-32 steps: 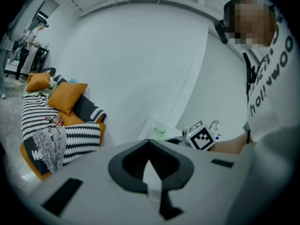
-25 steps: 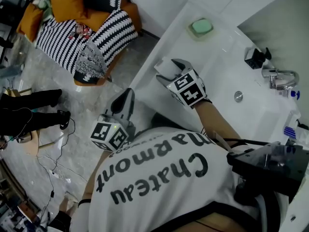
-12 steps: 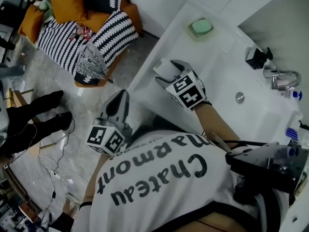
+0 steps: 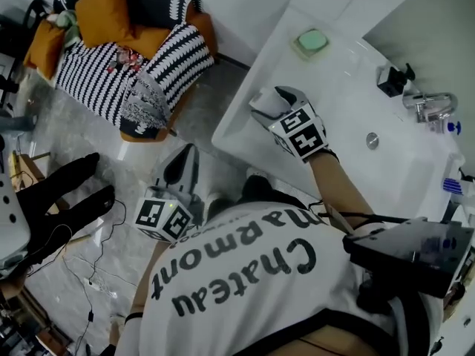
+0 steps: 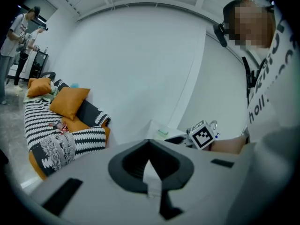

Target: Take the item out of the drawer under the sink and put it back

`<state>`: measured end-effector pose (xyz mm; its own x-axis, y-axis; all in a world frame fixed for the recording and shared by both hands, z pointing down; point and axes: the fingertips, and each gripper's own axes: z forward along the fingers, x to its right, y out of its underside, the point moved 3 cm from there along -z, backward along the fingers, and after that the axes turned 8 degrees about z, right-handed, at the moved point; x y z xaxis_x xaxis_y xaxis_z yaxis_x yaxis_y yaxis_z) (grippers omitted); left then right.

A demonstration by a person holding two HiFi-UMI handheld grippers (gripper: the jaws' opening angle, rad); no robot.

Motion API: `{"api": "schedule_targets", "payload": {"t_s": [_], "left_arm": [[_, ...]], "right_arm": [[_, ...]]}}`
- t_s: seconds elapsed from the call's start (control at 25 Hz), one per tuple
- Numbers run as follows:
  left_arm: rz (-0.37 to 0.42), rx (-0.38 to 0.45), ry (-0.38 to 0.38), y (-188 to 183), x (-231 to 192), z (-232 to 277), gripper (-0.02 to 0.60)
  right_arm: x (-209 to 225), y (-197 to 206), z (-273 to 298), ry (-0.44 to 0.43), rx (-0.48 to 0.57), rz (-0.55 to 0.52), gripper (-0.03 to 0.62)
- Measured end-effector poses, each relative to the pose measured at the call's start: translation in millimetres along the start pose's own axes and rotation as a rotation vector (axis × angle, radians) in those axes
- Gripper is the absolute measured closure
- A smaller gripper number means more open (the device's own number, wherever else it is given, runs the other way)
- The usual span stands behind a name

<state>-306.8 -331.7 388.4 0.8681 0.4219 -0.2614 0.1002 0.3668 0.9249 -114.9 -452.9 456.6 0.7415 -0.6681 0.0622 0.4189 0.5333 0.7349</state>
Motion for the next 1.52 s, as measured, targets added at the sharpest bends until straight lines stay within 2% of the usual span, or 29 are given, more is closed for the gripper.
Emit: {"api": "schedule_targets", "payload": {"t_s": [0.4, 0.48, 0.68, 0.76, 0.88, 1.16, 1.52], "left_arm": [[0.01, 0.039, 0.045, -16.9, -30.8, -35.9, 0.574], [0.02, 0.045, 0.065, -20.4, -31.7, -40.0, 0.574], [0.055, 0.061, 0.129, -23.3, -30.4, -48.6, 0.574], [0.061, 0.06, 0.151, -21.9, -28.2, -52.6, 0.574], [0.074, 0.061, 0.187, -21.6, -25.3, -57.8, 0.574], [0.112, 0.067, 0.283, -25.3, -23.1, -71.9, 0.574], [0.148, 0.037, 0.432, -19.3, -15.9, -88.8, 0.574]], "right_arm": [[-8.2, -27.8, -32.1, 0.212, 0.093, 0.072, 0.258], [-11.3, -32.4, -39.6, 0.249, 0.113, 0.079, 0.347], [-21.6, -37.4, -58.0, 0.316, 0.163, 0.115, 0.432], [-26.8, -37.5, -65.8, 0.329, 0.186, 0.133, 0.482], [-36.1, -37.0, -78.5, 0.344, 0.224, 0.165, 0.522], [-77.6, -36.3, -110.5, 0.332, 0.347, 0.305, 0.565], [-155.6, -27.7, -139.0, 0.344, 0.412, 0.345, 0.582]]}}
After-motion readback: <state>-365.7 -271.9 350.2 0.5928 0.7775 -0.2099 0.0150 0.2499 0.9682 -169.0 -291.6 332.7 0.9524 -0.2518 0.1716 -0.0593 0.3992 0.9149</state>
